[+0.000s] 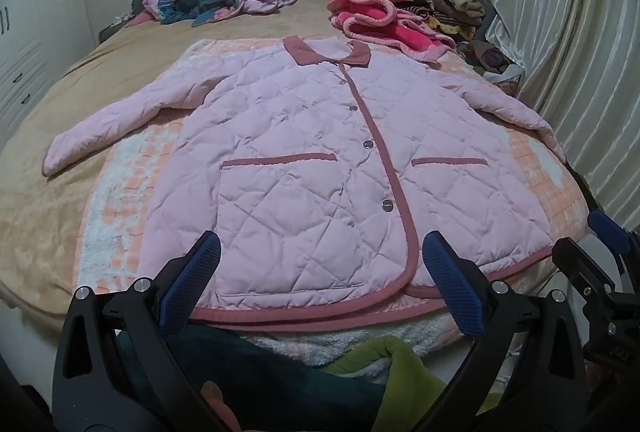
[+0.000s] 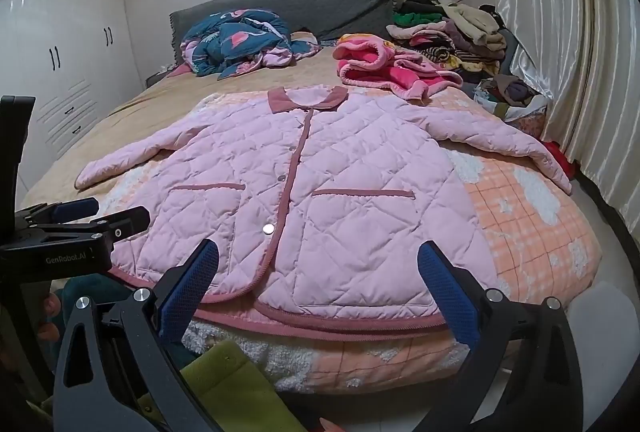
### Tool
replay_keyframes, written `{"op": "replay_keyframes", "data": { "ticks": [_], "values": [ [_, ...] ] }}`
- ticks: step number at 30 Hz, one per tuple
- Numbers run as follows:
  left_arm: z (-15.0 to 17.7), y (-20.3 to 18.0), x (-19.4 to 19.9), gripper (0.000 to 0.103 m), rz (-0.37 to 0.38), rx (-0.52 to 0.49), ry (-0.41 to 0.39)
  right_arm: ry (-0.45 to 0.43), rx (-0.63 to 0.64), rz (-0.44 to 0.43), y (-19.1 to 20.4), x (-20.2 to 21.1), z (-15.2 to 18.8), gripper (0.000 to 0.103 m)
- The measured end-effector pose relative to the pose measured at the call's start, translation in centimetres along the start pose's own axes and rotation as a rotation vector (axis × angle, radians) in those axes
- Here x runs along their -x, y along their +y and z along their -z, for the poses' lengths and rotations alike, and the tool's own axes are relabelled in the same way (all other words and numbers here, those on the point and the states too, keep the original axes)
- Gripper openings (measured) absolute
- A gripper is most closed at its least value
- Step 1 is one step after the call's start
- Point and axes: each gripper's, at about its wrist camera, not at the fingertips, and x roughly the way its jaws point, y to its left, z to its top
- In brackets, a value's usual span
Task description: Fold large clothes
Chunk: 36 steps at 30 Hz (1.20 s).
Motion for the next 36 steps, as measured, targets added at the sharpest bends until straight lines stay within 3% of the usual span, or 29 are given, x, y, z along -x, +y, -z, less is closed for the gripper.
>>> {"op": "replay_keyframes", "data": {
  "ticks": [18, 24, 36],
  "values": [
    [0.8, -0.4, -0.1, 0.095, 0.018, 0.025, 0.015, -0.009, -0.001, 0.004, 0.0, 0.2, 0.2, 0.099],
    [0.2, -0.1, -0.2, 0.095, 0.041, 0.043, 0.019, -0.007, 0.007, 0.006, 0.3, 0.2, 0.3, 0.099],
    [-1.4, 0.0, -0.7, 0.095, 0.016, 0.011, 0.001, 0.006, 0.009, -0.012, -0.4, -0.3, -0.8, 0.099]
  ]
}}
